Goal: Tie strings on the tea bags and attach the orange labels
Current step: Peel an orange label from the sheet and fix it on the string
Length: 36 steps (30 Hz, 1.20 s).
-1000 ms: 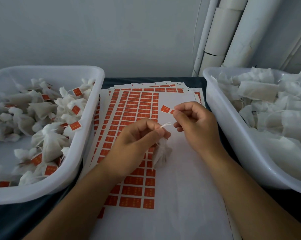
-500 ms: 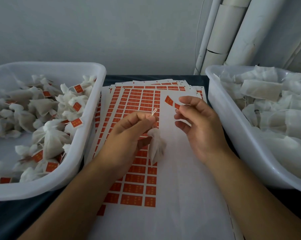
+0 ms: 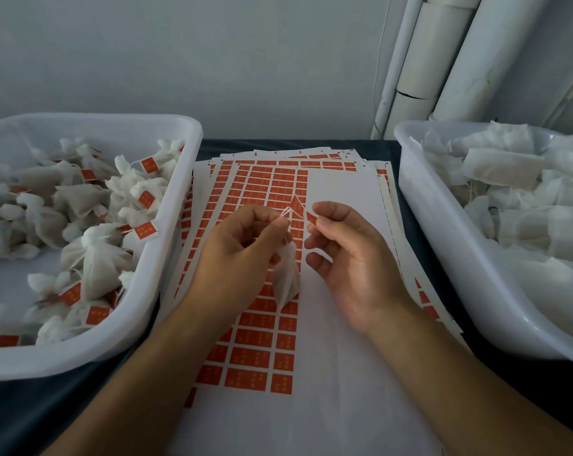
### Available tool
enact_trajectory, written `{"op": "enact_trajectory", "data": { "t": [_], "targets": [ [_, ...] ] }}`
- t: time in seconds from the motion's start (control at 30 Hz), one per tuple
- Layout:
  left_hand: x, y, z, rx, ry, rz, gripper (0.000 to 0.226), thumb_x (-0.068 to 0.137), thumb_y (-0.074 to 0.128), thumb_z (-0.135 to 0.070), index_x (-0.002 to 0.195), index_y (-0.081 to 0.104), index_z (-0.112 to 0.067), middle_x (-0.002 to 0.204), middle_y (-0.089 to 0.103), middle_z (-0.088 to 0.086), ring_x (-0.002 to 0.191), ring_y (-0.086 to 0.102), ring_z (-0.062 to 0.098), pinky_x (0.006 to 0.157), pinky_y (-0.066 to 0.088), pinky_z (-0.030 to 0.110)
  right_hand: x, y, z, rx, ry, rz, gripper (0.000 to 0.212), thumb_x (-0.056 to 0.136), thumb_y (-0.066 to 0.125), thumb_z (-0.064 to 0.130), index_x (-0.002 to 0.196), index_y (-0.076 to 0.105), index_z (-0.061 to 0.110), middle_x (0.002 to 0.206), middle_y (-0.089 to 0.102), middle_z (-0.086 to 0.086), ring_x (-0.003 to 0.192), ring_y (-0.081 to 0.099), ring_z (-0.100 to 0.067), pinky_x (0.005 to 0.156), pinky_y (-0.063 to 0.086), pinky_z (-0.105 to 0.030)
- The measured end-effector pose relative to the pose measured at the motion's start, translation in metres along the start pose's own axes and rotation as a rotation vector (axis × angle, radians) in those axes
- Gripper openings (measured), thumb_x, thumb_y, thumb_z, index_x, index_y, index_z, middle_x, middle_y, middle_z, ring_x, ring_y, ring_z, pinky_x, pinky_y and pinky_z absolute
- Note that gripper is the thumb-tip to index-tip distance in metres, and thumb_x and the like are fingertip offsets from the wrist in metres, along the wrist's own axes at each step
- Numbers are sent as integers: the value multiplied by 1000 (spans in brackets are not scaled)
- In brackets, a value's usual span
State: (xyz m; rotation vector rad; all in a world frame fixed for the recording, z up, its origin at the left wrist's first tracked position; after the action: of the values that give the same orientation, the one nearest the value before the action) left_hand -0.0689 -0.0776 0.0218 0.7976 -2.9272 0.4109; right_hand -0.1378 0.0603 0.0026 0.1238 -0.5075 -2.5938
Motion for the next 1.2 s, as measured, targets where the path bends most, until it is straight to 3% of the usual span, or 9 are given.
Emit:
{"op": "enact_trajectory", "data": {
  "t": [0.23, 0.4, 0.53, 0.73, 0.97, 1.1, 1.2],
  "targets": [
    [0, 3, -1, -24, -4, 94, 14, 104, 51, -34, 98, 62, -28, 84, 76, -6, 79, 75, 12, 66, 60, 18, -2, 8, -10, 56, 57, 27, 20, 103, 55, 11, 103, 73, 20, 94, 73, -2, 81, 70, -13, 77, 58, -30],
    [0, 6, -3, -1, 9, 110, 16, 104, 47, -37, 98, 59, -28, 85, 76, -14, 82, 74, 4, 65, 55, 10, -1, 1, -4, 2, -23, -42, 22, 103, 55, 13, 99, 74, 24, 104, 75, -1, 95, 72, -17, 80, 57, -26],
    [-2, 9, -3, -99, -24, 145, 18, 103, 48, -36, 100, 60, -23, 85, 77, -7, 84, 75, 11, 74, 60, 18, 1, -4, 2, 59, -62, -67, 19, 103, 55, 11, 103, 72, 21, 100, 75, 1, 92, 74, -14, 78, 57, -23],
    [-6, 14, 6, -237, -119, 165, 19, 101, 54, -35, 94, 67, -24, 87, 75, -1, 83, 74, 14, 72, 58, 19, -2, 0, 6, 117, -84, -8, 17, 99, 57, 14, 103, 73, 21, 105, 75, -4, 99, 74, -21, 84, 58, -30],
    [-6, 15, 17, -422, -308, 119, 24, 100, 61, -29, 80, 73, -24, 77, 66, 1, 72, 66, 14, 70, 57, 26, -3, 6, 8, 64, -94, 63, 16, 94, 58, 17, 99, 72, 21, 83, 67, -4, 77, 67, -16, 77, 57, -30],
    [-10, 20, 20, -503, -376, 144, 21, 102, 58, -26, 86, 70, -18, 87, 66, 7, 76, 62, 19, 74, 55, 34, -5, 12, 9, 7, -128, 139, 16, 92, 57, 18, 100, 70, 20, 81, 65, -4, 70, 62, -15, 76, 58, -31],
    [-11, 19, 22, -552, -415, 130, 19, 103, 54, -21, 92, 69, -14, 87, 69, 7, 73, 66, 15, 71, 56, 31, -8, 18, 13, -38, -175, 219, 17, 92, 56, 13, 102, 69, 19, 82, 64, -5, 69, 61, -15, 75, 58, -33]
  ]
}}
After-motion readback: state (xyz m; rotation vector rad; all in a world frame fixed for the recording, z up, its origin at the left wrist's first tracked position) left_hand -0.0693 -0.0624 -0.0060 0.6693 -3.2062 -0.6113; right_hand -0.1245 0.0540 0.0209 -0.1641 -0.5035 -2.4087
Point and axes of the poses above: each hand's wrist, its own x-axis towards the middle knuckle, its own y-axis out of the palm, z = x × y, the point moved 7 cm from there along x, towards the middle knuckle
